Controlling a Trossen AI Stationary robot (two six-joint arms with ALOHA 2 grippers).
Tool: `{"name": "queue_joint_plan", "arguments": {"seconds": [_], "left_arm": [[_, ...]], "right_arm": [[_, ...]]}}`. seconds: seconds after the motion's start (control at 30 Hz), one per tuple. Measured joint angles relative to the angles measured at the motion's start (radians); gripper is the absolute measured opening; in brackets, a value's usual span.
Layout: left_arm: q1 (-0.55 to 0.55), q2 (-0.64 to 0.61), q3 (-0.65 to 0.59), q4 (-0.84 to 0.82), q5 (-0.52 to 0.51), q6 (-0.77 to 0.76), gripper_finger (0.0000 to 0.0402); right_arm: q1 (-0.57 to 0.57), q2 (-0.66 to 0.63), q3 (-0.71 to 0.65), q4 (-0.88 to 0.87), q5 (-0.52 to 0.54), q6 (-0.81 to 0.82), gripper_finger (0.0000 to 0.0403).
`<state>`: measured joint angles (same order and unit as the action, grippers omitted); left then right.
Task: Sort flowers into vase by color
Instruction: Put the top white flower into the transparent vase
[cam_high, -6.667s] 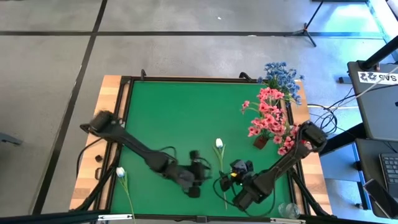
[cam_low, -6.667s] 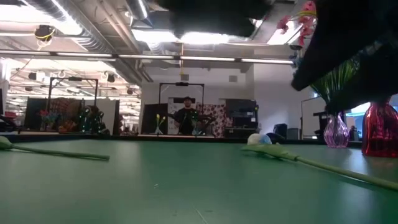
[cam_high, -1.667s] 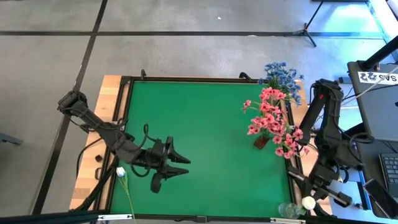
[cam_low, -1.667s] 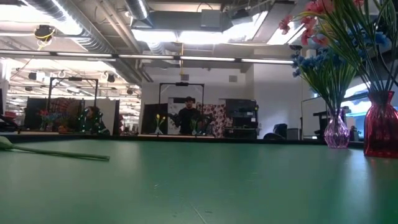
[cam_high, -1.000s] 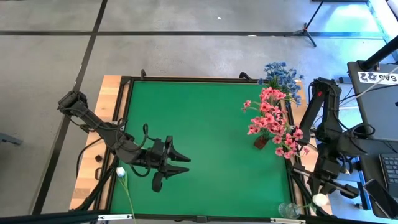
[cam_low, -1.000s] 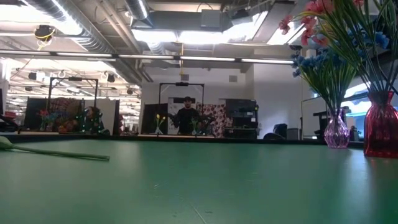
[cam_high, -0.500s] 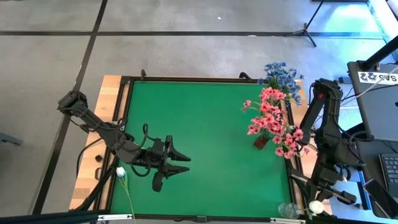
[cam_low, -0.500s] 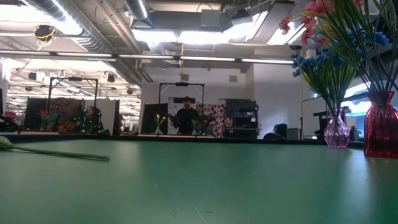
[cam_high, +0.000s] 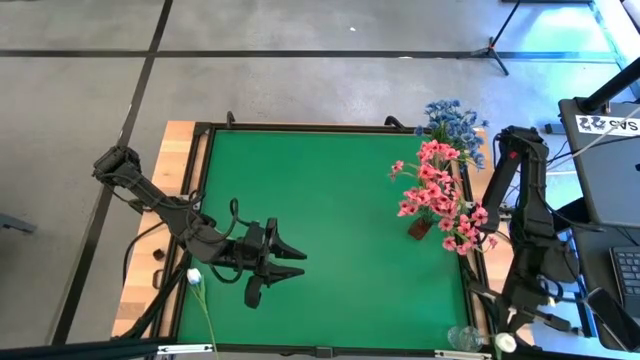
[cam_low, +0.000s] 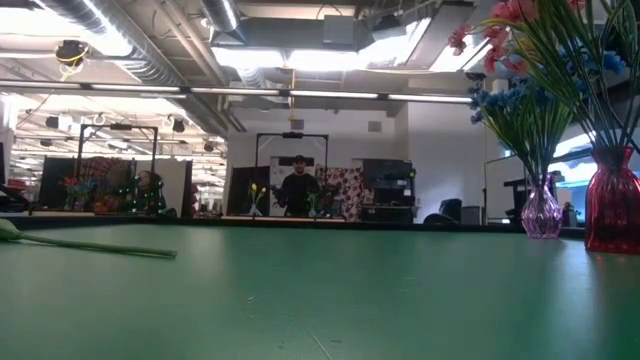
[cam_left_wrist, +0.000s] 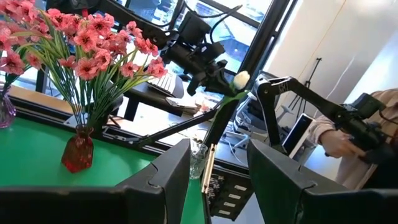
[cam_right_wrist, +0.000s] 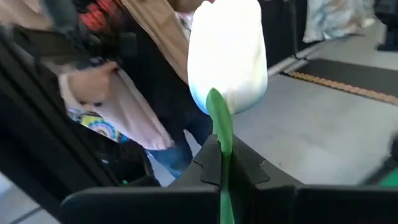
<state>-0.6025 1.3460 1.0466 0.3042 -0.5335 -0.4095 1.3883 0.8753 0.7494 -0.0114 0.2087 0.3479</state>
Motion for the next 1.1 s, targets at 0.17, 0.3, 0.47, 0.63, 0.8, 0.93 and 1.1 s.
{"name": "queue_joint_plan", "arguments": {"seconds": [0.17,0.3,0.47,0.63,0.8,0.93,1.1], "left_arm": [[0.000,0.000,0.000,0.000,0.000,0.000,0.0155],[0.000,0.000,0.000,0.000,0.000,0.000,0.0155],[0.004,0.000,0.000,-0.001,0.000,0.000,0.0155],[0.007,0.000,0.000,-0.034,-0.002,0.000,0.0155],[0.006,0.001,0.000,-0.078,-0.001,-0.074,0.0155],[0.006,0.001,0.000,-0.091,-0.001,-0.078,0.0155],[0.006,0.001,0.000,-0.096,0.000,-0.114,0.0155]], "right_arm": [[0.014,0.000,0.000,-0.053,0.045,0.009,0.0020],[0.013,0.000,0.000,-0.074,0.069,0.022,0.0063],[0.013,0.000,0.014,-0.121,0.070,0.070,0.0131],[0.012,0.000,0.107,-0.326,0.080,0.120,0.0181],[0.012,-0.001,0.189,-0.546,0.098,0.204,0.0195],[0.012,0.000,0.232,-0.701,0.099,0.305,0.0195],[0.012,0.000,0.279,-0.858,0.113,0.418,0.0195]]}}
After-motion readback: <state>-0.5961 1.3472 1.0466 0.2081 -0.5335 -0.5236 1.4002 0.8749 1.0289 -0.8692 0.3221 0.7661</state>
